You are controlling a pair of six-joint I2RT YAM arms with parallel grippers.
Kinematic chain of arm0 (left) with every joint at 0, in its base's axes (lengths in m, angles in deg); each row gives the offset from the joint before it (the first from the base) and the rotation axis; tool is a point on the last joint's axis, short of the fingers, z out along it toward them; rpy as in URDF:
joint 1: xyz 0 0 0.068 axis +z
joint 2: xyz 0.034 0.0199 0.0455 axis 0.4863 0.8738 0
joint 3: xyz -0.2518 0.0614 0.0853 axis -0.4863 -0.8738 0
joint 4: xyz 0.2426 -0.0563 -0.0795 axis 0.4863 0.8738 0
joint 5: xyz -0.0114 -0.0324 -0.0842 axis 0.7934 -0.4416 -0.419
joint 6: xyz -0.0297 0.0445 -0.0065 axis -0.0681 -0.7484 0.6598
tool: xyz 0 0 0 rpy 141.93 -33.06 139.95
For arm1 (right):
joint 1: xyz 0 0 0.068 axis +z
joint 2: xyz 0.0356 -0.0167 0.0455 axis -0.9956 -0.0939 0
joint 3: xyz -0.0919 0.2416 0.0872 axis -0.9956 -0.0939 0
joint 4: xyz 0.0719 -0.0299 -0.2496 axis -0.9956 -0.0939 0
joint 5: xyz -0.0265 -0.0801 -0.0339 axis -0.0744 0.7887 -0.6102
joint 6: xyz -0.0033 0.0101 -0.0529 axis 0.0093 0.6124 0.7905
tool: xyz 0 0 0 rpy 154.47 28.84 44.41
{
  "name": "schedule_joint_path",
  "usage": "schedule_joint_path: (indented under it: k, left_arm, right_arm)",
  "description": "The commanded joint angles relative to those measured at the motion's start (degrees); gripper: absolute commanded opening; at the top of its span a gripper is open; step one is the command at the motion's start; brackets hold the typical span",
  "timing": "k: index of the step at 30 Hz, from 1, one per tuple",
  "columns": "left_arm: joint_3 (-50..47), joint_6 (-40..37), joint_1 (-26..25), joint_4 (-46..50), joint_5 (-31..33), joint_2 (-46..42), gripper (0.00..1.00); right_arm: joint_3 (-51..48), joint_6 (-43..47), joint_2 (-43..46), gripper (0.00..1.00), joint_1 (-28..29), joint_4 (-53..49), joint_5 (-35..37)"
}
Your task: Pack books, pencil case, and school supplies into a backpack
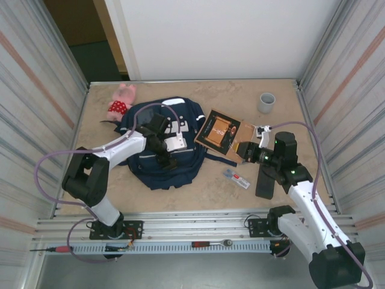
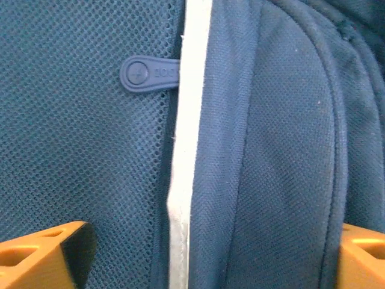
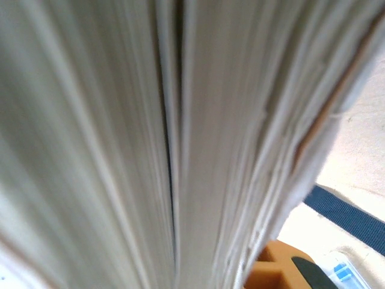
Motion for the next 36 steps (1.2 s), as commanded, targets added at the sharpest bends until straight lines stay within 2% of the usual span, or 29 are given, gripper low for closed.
schedule_joint_path:
  k: [1, 4, 5, 6, 7, 9, 13, 19, 23, 25, 31, 36]
  left_arm:
    - [-1.42, -0.14, -0.49, -5.65, 5.24, 0.12, 0.75]
    - [-1.54, 1.35, -1.18, -5.88, 5.22, -1.86, 0.46]
    - [-1.05, 2.35, -1.46, -5.31, 3.93, -3.22, 0.3]
    - [-0.67, 3.67, -1.7, -4.8, 2.49, -4.56, 0.21]
    - [-0.24, 5.57, -2.0, -4.83, 1.05, -6.18, 0.12]
    - [0.91, 8.74, -2.83, -4.62, -1.04, -8.93, 0.05]
    - [7.36, 18.41, -3.37, -2.19, -2.96, -11.26, 0.0]
    - [19.43, 27.71, -2.58, 3.49, -4.85, -8.41, 0.0]
    - [23.63, 32.58, -1.2, 2.84, -7.51, -6.66, 0.0]
    - [24.35, 33.7, -1.04, 1.46, -8.34, -6.14, 0.0]
    - [27.12, 36.5, -0.34, 0.38, -10.44, -3.42, 0.0]
    - [26.54, 40.02, 0.36, -2.15, -11.84, -3.73, 0.0]
  right_arm:
    - [3.02, 2.07, 0.69, 0.0, 0.46, 2.7, 0.19]
    - [3.26, 2.06, 1.24, 0.0, 0.52, 1.36, 1.41]
    - [3.36, 1.52, 1.52, 0.0, 0.44, 0.31, 2.86]
    - [3.58, 0.67, 1.78, 0.0, 0.45, -1.02, 4.94]
    - [3.93, -1.3, 1.92, 0.0, 0.37, -3.37, 8.61]
    - [4.98, -5.94, 2.18, 0.0, -0.34, -7.47, 13.46]
    - [6.3, -11.34, 2.95, 0.01, -1.4, -11.85, 13.71]
    - [13.16, -11.94, 3.63, 0.0, -1.44, -23.92, 14.73]
    - [12.57, -20.16, 4.2, 0.0, 0.27, -19.86, 6.95]
    - [11.43, -24.31, 4.08, 0.0, 3.79, -16.43, 6.53]
    - [10.91, -30.26, -0.18, 0.0, 16.28, -9.94, 15.47]
    - [4.8, -41.79, -5.96, 0.0, 24.8, 5.46, 28.73]
